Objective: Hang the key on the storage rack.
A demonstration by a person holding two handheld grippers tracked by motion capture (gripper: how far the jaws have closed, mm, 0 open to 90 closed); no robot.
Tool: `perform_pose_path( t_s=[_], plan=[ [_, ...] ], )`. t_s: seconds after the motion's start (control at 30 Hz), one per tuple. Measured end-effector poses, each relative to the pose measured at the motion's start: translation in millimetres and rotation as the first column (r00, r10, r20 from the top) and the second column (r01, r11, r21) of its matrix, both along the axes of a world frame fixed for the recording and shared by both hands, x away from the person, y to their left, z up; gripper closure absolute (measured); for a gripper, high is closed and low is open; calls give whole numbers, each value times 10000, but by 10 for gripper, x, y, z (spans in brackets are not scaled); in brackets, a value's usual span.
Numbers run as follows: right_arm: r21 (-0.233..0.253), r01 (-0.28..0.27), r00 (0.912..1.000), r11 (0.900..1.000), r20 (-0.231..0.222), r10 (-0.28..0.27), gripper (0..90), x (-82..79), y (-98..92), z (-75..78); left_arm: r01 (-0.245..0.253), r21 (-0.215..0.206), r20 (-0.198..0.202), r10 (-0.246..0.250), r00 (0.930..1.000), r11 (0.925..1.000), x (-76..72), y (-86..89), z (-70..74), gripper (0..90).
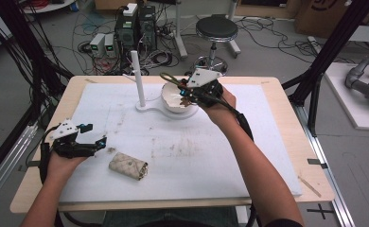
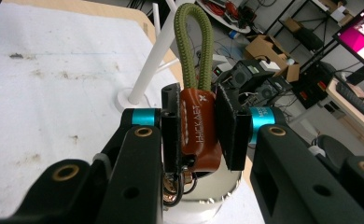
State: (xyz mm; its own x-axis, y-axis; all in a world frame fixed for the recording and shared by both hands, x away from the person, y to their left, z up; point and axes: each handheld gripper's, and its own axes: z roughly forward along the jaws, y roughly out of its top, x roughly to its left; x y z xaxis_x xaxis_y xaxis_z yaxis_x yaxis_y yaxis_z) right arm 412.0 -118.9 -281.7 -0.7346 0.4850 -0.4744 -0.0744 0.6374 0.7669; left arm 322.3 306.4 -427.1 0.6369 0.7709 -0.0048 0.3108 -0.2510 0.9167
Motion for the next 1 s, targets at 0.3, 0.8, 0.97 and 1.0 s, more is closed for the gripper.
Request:
perform_pose_path(
  t_s=[0.3, 0.8, 0.97, 1.0],
  plan=[
    [-103, -374, 9990, 9992, 253, 377, 738, 66, 253, 78, -166, -15, 11, 167, 9999, 9999, -90, 62, 5, 175],
    [-457, -674, 9973, 9967, 247, 686, 738, 293, 754, 95, -465, -55, 3, 465, 9989, 9989, -230, 165, -2, 175],
    [-689, -807, 9963, 9944, 231, 825, 738, 310, 861, 63, -491, -54, -6, 491, 9988, 9988, -237, 180, -7, 175],
    [-715, -790, 9964, 9943, 250, 809, 737, 320, 893, 52, -491, -51, -3, 491, 9988, 9988, -237, 180, -6, 175]
  ],
)
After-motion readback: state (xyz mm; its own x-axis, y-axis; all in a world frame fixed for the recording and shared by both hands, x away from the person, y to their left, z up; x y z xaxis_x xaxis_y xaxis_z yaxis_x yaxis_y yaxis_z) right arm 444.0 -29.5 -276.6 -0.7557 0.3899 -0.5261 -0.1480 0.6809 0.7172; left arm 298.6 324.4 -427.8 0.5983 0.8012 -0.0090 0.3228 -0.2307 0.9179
